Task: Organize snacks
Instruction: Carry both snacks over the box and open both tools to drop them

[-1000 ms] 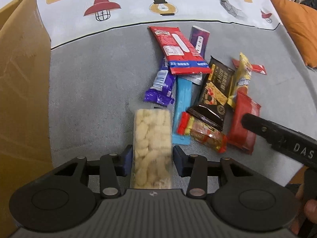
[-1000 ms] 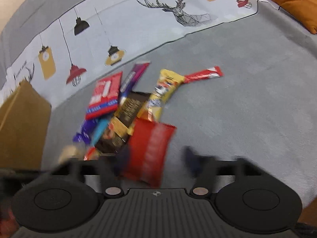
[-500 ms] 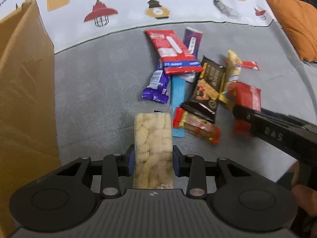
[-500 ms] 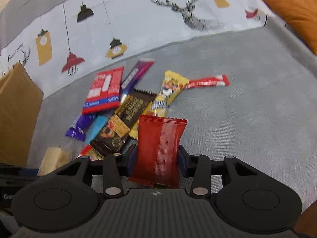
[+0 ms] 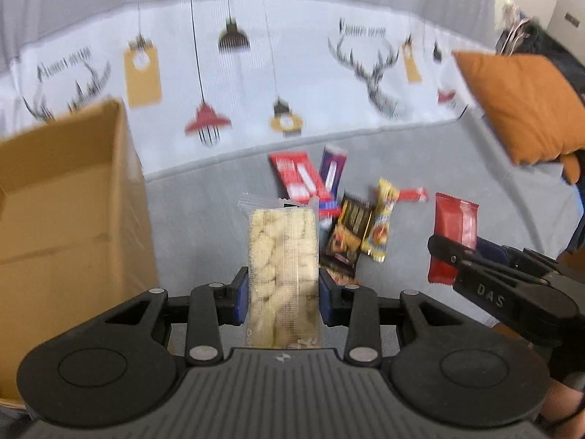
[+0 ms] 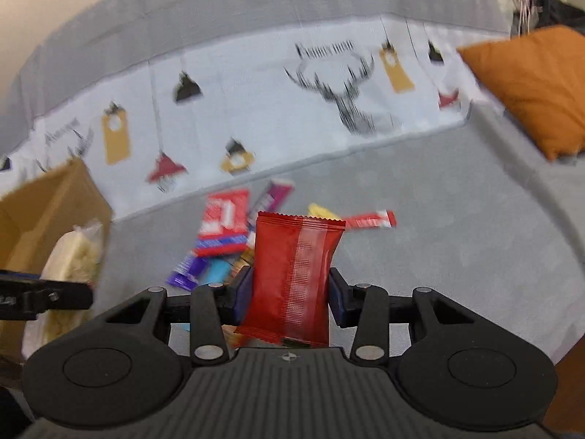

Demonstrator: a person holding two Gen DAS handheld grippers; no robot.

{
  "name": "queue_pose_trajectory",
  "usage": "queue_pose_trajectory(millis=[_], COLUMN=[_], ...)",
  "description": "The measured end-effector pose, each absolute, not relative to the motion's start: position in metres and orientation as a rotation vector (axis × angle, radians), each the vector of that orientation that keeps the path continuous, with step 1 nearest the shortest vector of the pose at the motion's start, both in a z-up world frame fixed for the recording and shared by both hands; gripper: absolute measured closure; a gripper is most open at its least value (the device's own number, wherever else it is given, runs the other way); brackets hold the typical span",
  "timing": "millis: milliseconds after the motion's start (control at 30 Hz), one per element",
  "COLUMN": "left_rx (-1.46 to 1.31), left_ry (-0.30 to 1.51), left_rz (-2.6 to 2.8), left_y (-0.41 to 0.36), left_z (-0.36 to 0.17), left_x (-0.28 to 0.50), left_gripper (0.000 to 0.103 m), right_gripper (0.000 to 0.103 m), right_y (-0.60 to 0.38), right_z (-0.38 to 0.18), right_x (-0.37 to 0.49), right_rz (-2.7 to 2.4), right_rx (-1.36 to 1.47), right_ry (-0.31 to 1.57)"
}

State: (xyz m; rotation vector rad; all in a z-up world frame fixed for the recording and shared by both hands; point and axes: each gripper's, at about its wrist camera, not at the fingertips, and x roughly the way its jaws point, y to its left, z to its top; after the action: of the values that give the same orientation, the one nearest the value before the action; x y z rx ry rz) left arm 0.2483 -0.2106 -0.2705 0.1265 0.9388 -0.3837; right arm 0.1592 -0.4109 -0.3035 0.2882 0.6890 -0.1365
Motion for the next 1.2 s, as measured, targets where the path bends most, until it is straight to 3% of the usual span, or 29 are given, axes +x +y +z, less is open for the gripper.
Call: queue_pose_trajectory(millis=[300, 667, 933, 1200], left_rx=[0.132, 0.093, 0.032, -0.011], left_ry=[0.724, 0.482, 0.450, 0.522], left_rz=[-0.373, -0.265, -0.182, -0.160], left_y=[-0.157, -0.071, -0.012, 0.028], left_z=[-0.186, -0.102, -0.087, -0.124], left_x=[0.193, 0.137, 0.121, 0.136], left_gripper=[0.062, 0.062, 0.062, 0.062], right_gripper=[0.059, 0.059, 0.059, 0.059], right_y=[-0.341, -0.248, -0.194, -0.155], right_z=[-0.195, -0.112, -0.093, -0.125], right_x=[0.130, 0.113, 0.109, 0.137], right_rz=[0.018, 0.192, 0.303, 0.352], right_rx=[0.235, 0.145, 0.108, 0.079], right_ry=[0.501, 0.378, 0.359, 0.451])
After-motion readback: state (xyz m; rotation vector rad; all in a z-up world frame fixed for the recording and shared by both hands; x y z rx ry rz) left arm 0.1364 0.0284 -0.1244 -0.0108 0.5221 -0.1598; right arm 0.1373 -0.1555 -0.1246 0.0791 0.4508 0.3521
